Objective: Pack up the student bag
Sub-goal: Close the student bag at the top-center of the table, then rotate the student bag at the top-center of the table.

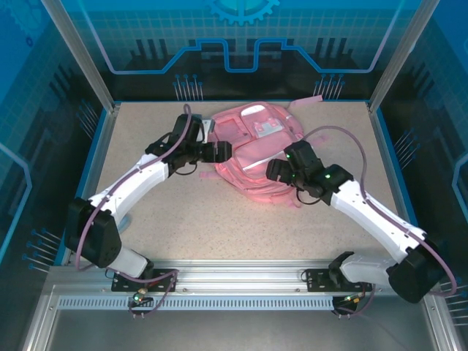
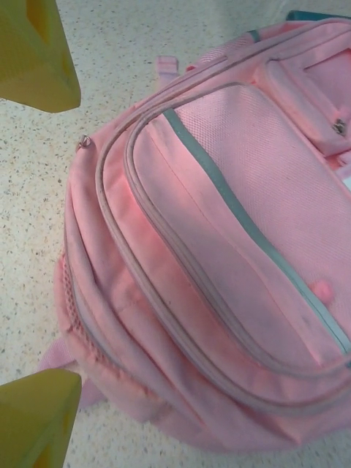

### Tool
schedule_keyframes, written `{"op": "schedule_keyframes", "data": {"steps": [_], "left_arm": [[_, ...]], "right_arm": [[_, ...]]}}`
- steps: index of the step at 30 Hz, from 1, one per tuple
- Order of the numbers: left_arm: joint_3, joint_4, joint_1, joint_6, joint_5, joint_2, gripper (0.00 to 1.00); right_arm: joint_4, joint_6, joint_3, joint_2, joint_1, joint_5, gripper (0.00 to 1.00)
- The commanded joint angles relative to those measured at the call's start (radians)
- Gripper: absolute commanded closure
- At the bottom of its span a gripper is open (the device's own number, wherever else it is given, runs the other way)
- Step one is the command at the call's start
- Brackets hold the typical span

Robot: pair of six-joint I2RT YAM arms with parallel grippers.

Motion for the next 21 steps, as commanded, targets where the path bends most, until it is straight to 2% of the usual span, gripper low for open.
{"op": "schedule_keyframes", "data": {"steps": [1, 5, 9, 16, 21], "left_arm": [[-0.068, -0.020, 0.035, -0.070, -0.017, -0.042, 0.12], [-0.126, 0.009, 0.058, -0.109, -0.007, -0.039, 0.13], [-0.164, 0.057, 0.059, -0.053, -0.007, -0.005, 0.17], [-0.213, 0.127, 0.059, -0.011, 0.000, 0.048, 0.25], [-0.218, 0.139, 0.059, 0.014, -0.003, 0.069, 0.25]], "right_arm": [[0.049, 0.040, 0.006, 0.051, 0.011, -0.088, 0.09], [0.167, 0.120, -0.051, 0.122, 0.009, -0.204, 0.10], [0.219, 0.156, -0.059, 0.193, -0.002, -0.262, 0.10], [0.253, 0.156, -0.052, 0.279, -0.039, -0.289, 0.11], [0.229, 0.109, -0.022, 0.327, -0.088, -0.268, 0.11]]}}
